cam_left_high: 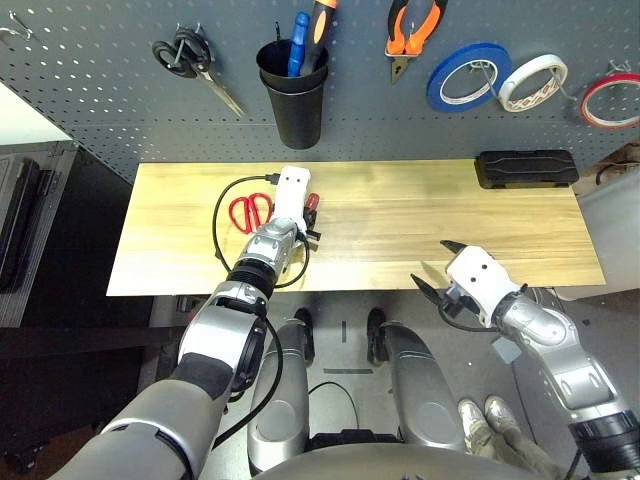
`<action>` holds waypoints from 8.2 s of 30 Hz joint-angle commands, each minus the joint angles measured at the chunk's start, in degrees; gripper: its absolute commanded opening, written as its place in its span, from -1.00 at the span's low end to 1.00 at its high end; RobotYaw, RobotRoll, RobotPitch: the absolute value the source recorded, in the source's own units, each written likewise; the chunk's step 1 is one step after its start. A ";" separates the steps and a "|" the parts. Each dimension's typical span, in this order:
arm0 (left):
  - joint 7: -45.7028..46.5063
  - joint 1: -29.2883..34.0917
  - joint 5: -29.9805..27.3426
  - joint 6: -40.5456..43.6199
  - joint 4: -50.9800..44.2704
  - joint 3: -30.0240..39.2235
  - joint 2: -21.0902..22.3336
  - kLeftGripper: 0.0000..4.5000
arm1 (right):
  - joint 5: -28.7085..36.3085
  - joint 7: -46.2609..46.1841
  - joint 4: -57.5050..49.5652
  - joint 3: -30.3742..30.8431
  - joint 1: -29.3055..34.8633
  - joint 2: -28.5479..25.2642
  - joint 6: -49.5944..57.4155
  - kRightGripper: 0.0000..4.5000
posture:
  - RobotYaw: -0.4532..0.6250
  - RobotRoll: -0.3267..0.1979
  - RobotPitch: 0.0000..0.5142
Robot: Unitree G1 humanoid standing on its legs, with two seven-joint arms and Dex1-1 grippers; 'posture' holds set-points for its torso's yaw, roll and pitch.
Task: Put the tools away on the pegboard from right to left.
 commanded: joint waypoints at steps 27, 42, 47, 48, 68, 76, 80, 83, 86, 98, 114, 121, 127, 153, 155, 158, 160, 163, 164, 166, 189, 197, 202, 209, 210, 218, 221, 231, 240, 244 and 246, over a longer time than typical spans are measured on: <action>0.91 30.07 -6.29 10.00 -69.42 5.69 1.38 -0.60 | 17.94 18.58 32.29 -8.43 -17.03 1.23 -29.21 1.00 | 0.41 0.25 0.10; -1.34 15.07 -13.97 15.30 -71.55 11.59 7.37 -0.60 | 34.52 29.44 22.44 -18.38 -22.05 -6.15 -14.26 1.00 | 0.27 0.25 -0.01; -2.57 11.15 -15.11 15.58 -69.21 12.86 10.46 -0.60 | 37.40 30.99 17.42 -19.58 -22.38 -8.51 -8.26 1.00 | 0.22 0.25 -0.03; -2.71 10.56 -15.28 15.57 -68.78 13.11 10.97 -0.60 | 37.90 31.52 16.84 -19.86 -22.44 -9.00 -7.37 1.00 | 0.22 0.25 -0.03; -2.80 0.47 -15.20 15.33 -60.89 14.26 15.52 -0.60 | 43.47 33.48 17.11 -25.47 -36.18 -17.23 8.13 1.00 | 0.14 0.25 -0.12; -2.78 -2.43 -15.28 15.28 -59.12 14.64 16.51 -0.60 | 43.06 34.89 19.84 -26.96 -39.37 -17.72 7.61 1.00 | 0.13 0.25 -0.16; -3.77 -2.34 -16.58 15.71 -60.04 15.05 16.58 -0.60 | 42.10 36.06 20.36 -26.81 -38.02 -17.22 6.04 1.00 | 0.13 0.25 -0.14; -4.72 -0.76 -17.75 16.58 -61.83 15.26 17.17 -0.60 | 41.63 36.43 20.71 -26.59 -37.26 -16.75 4.94 1.00 | 0.14 0.25 -0.13; -5.67 0.80 -19.34 16.57 -64.65 15.58 17.36 -0.60 | 41.22 36.76 21.50 -26.43 -37.22 -16.48 4.31 1.00 | 0.15 0.25 -0.12; -4.00 -3.30 -29.28 18.80 -70.70 20.35 15.89 -0.60 | 39.67 38.70 24.86 -25.64 -38.57 -15.46 2.73 1.00 | 0.19 0.25 -0.10; 5.40 -22.58 -27.64 7.15 -51.77 18.76 3.93 -0.60 | 38.34 39.69 26.31 -25.02 -39.33 -13.37 1.18 1.00 | 0.19 0.25 -0.12; 4.28 -27.46 -26.65 0.81 -41.96 18.11 1.68 -0.60 | 38.42 39.17 24.36 -25.24 -37.46 -12.82 1.08 1.00 | 0.16 0.25 -0.12; 3.22 -31.01 -26.61 -3.40 -35.05 17.89 0.05 -0.60 | 38.20 37.98 22.83 -25.33 -36.18 -12.45 0.80 1.00 | 0.12 0.25 -0.13; -3.66 -24.52 -19.14 -15.91 -21.40 11.20 -3.97 -0.14 | 37.19 34.61 19.35 -24.99 -33.25 -10.85 -1.08 1.00 | 0.06 0.25 -0.14; -3.62 -23.72 -19.26 -14.78 -22.93 10.93 -3.91 0.19 | 37.24 34.64 19.34 -24.92 -33.35 -10.77 -1.03 1.00 | 0.07 0.25 -0.13; -3.61 -22.73 -19.27 -13.23 -25.19 10.70 -3.59 0.67 | 37.23 34.68 19.41 -24.79 -33.49 -10.59 -1.03 1.00 | 0.08 0.25 -0.13; -3.59 -22.00 -19.37 -11.80 -27.60 10.61 -3.03 0.98 | 37.19 34.66 19.44 -24.64 -33.58 -10.35 -1.04 1.00 | 0.08 0.25 -0.13; -2.99 -21.21 -19.57 -9.49 -32.09 10.73 -1.97 0.98 | 37.29 34.61 19.24 -24.39 -33.54 -9.92 -0.99 1.00 | 0.10 0.25 -0.12; -2.78 -20.95 -19.68 -8.63 -33.70 10.81 -1.60 0.98 | 37.30 34.59 19.18 -24.30 -33.54 -9.77 -0.97 1.00 | 0.10 0.25 -0.12; -2.31 -20.10 -20.14 -6.16 -37.77 11.00 -0.56 0.98 | 37.27 34.64 19.15 -24.10 -33.57 -9.41 -0.98 1.00 | 0.11 0.25 -0.11; 2.84 23.16 -17.09 14.75 -72.66 7.42 8.60 0.98 | 30.89 37.50 17.06 -14.24 -23.73 -4.68 -4.49 1.00 | 0.33 0.25 0.25; 5.44 23.95 -10.54 12.81 -62.76 6.60 8.44 0.98 | 23.92 31.61 19.24 -9.65 -21.29 -0.60 -6.98 1.00 | 0.36 0.25 0.35; 4.48 23.33 -7.11 9.55 -53.65 5.10 9.01 0.98 | 17.57 25.54 22.55 -5.50 -20.45 2.22 -6.70 1.00 | 0.36 0.25 0.41; 6.32 17.97 -3.50 5.08 -37.45 6.13 9.50 0.98 | 11.33 19.04 27.15 -0.71 -19.64 6.19 -5.26 1.00 | 0.35 0.25 0.49; 6.62 17.46 -3.11 4.53 -36.24 6.21 9.50 0.98 | 10.95 18.53 27.22 -0.40 -19.48 6.48 -5.11 1.00 | 0.35 0.25 0.51; 9.40 9.33 -0.98 0.84 -19.10 7.45 9.85 0.98 | 7.48 12.20 28.23 1.52 -18.94 9.91 -2.52 1.00 | 0.34 0.25 0.59; 10.64 6.95 -0.27 -0.60 -12.99 7.63 9.96 0.98 | 7.39 11.18 26.29 1.71 -17.95 10.39 -1.30 1.00 | 0.32 0.25 0.61; 13.18 -1.14 0.18 -7.36 5.66 8.53 9.14 0.98 | 7.42 9.27 20.14 2.25 -14.42 10.87 2.34 1.00 | 0.28 0.25 0.65; 13.82 -3.52 0.99 -9.60 14.58 7.73 9.08 0.98 | 7.60 8.77 16.59 2.42 -13.30 10.46 4.83 1.00 | 0.25 0.25 0.67; 13.58 -3.18 1.13 -9.49 15.62 7.44 8.81 0.91 | 7.53 9.12 15.64 2.65 -12.99 10.20 5.14 1.00 | 0.25 0.25 0.67; 13.13 -2.96 1.11 -9.12 15.85 7.33 8.61 0.71 | 7.66 10.02 15.59 2.98 -13.15 9.97 4.51 1.00 | 0.25 0.25 0.67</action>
